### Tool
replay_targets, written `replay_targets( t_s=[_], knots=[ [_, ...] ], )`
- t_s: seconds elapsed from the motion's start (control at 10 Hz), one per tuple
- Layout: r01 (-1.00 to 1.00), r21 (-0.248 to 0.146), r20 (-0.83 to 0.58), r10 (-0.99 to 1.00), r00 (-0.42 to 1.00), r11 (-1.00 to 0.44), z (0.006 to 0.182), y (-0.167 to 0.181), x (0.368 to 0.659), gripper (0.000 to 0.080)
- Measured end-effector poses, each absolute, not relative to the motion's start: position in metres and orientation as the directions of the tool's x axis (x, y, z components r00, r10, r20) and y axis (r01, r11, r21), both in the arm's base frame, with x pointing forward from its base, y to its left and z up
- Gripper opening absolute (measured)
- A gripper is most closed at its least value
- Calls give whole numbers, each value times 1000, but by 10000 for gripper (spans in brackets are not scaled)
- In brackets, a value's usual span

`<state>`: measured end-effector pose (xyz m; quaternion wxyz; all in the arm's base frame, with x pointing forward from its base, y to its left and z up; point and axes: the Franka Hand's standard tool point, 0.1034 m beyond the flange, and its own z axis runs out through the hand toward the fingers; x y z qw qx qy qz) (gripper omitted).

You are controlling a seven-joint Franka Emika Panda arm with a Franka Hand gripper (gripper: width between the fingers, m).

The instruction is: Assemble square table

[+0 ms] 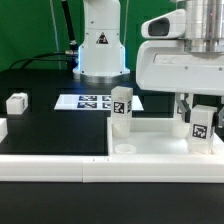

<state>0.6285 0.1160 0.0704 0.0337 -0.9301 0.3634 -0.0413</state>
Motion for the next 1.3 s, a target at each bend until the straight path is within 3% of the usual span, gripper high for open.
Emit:
replay_targets(
  t_s=[0.2,0.4,0.9,1.3],
  knots=[
    [-822,-102,30,-828,560,-560,70,115,629,290],
    [-955,-98,-10,-959,283,-281,70,115,627,290],
    [-929,-52,-115,-926,-360,367,69,121,628,290],
    [-883,-34,-144,-877,-459,468,69,120,629,290]
  ],
)
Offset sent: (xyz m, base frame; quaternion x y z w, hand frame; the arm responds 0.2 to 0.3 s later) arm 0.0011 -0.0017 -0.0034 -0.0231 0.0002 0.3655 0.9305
